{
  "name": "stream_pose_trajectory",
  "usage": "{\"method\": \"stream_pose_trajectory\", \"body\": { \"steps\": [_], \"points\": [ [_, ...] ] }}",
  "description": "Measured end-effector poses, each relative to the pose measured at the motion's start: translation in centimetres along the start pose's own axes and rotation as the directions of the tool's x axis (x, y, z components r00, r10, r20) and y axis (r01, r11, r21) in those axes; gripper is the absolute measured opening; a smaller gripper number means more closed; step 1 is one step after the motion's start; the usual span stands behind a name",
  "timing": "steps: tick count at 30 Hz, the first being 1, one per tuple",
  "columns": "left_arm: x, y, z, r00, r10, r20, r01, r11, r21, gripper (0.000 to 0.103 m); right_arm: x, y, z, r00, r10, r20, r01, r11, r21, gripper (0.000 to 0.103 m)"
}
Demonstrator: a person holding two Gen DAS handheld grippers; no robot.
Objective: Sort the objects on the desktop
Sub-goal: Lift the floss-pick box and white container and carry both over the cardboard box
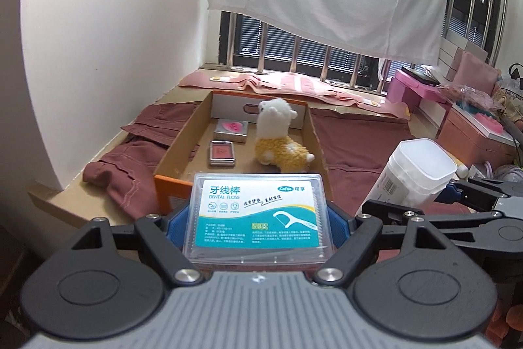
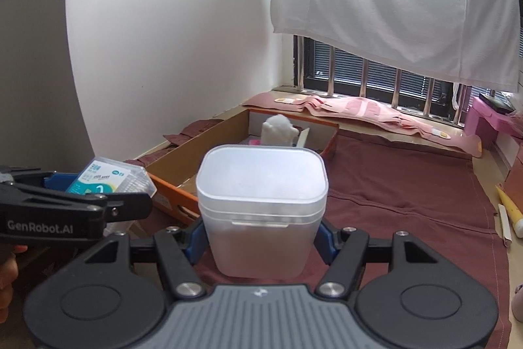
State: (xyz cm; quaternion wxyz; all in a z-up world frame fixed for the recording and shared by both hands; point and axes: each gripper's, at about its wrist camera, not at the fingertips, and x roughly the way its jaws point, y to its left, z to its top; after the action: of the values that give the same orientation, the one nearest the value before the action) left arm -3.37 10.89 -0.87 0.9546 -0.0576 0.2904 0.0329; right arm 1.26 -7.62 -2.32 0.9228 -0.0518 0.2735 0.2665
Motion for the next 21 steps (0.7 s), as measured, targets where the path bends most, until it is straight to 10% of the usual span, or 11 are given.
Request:
{"method": "stream_pose_trajectory", "body": {
  "steps": [21],
  "points": [
    [0.0, 3.8, -0.1, 0.998, 0.066, -0.017, -0.066, 0.998, -0.002, 0.083, 2.1, 2.7, 1.0, 0.999, 0.022, -0.047, -0.026, 0.996, -0.082, 0.064]
  ]
}}
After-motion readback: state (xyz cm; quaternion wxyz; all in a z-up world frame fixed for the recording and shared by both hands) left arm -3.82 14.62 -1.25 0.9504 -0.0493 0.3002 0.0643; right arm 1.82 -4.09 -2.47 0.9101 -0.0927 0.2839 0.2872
